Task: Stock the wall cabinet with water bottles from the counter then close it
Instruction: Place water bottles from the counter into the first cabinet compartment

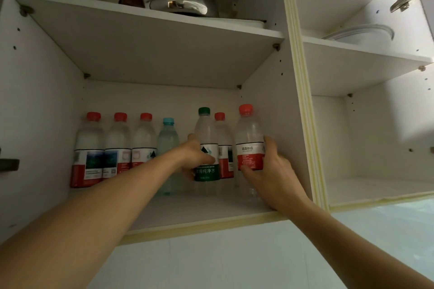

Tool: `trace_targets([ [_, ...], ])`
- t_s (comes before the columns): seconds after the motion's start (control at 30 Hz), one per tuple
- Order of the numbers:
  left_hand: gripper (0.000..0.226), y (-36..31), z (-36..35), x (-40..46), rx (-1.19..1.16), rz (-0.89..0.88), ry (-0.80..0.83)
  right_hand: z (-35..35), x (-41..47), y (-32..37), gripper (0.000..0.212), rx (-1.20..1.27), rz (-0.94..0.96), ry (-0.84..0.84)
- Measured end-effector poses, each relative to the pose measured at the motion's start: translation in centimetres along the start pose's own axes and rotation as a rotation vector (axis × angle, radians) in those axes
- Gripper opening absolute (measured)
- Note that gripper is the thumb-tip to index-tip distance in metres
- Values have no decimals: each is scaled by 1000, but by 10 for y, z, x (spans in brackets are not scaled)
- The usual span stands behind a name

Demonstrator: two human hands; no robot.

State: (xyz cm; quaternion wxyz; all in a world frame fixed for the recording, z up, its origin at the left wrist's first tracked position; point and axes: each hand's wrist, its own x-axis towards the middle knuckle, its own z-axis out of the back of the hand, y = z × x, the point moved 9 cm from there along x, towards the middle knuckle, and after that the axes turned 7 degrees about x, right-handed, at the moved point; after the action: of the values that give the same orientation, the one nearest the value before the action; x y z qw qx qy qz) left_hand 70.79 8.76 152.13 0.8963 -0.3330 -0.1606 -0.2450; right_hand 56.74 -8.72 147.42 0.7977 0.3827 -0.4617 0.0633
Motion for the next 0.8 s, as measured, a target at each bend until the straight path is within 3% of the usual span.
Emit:
trace_targets([
  [0.4, 83, 10, -15, 28, 104, 63, 6, 2, -1, -3, 77, 29, -16, -14],
  [0.8, 73, 3, -39, 58, 105, 31, 18, 3, -2, -6, 82, 26, -19, -24],
])
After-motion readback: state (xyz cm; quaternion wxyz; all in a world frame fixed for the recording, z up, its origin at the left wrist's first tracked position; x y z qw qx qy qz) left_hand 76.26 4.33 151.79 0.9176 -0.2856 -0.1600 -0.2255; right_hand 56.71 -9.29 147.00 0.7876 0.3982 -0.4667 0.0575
